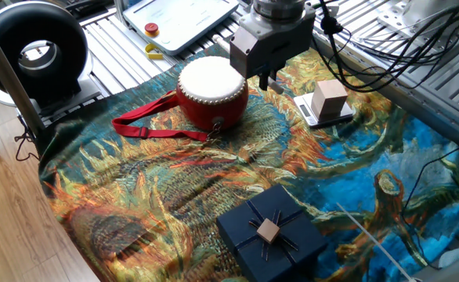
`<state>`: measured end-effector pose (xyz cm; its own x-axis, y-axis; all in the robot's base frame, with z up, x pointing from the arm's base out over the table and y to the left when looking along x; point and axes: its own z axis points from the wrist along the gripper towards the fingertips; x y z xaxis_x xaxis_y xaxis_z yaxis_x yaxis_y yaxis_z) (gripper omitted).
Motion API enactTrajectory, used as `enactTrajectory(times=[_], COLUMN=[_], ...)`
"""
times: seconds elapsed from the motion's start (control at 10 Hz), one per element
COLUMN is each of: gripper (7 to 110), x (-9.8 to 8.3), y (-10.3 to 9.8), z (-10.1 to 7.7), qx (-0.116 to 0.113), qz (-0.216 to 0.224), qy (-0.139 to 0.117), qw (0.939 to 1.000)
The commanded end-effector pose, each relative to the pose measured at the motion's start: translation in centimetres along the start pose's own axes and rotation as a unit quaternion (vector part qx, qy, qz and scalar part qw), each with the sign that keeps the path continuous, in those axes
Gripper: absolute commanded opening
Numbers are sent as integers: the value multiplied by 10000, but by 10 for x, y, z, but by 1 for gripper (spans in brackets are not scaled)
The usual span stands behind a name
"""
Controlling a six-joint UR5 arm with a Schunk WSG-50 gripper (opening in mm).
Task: Play the drum
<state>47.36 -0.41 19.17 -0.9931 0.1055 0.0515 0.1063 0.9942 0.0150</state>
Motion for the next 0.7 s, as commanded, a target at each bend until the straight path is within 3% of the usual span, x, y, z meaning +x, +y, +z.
enactTrajectory(times=[0.0, 0.2, 0.6], gripper=[7, 7, 7], x=[-3, -11, -41], y=[9, 10, 13], z=[8, 31, 119], qx=[-128, -108, 39], qz=[-27, -42, -33], qy=[-23, -48, -495], qw=[9999, 9999, 9988])
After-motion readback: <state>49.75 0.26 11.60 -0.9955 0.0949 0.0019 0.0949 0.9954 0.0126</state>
